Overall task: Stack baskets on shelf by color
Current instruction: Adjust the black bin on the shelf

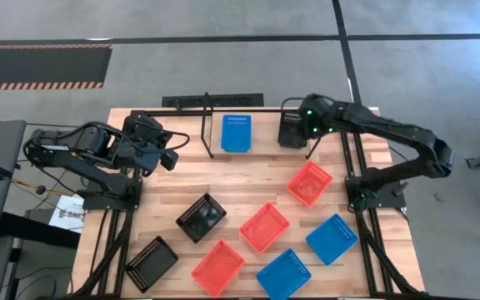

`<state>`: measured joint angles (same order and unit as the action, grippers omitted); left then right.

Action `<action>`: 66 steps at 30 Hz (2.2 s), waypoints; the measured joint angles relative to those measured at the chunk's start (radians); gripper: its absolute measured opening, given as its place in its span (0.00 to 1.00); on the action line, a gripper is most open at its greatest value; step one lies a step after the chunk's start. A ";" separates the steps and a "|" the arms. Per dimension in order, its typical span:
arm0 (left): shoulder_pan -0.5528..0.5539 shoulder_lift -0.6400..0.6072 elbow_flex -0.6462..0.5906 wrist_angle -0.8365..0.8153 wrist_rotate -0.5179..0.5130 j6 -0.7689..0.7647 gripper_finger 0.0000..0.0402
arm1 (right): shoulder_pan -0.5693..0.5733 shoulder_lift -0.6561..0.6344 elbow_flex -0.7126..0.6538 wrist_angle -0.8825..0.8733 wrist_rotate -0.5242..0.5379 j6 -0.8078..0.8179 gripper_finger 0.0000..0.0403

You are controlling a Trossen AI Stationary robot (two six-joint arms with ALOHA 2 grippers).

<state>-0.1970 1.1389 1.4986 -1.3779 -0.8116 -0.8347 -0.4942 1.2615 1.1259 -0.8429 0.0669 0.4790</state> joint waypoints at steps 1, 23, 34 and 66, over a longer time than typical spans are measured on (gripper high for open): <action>0.000 0.000 0.000 0.000 0.000 -0.004 0.00 | 0.006 0.020 0.000 0.018 0.004 -0.002 0.00; 0.000 0.000 0.000 0.007 0.003 -0.014 0.00 | 0.015 0.377 0.016 0.197 0.049 -0.099 0.00; 0.000 0.000 0.000 0.007 0.003 -0.013 0.00 | 0.074 0.395 0.065 0.307 0.001 -0.116 0.00; 0.000 0.000 0.000 0.007 0.004 -0.007 0.00 | -0.028 0.395 0.190 0.080 0.238 -0.141 0.00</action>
<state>-0.1970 1.1385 1.4986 -1.3712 -0.8078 -0.8417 -0.5219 1.6566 1.3159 -0.7628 0.3049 0.3378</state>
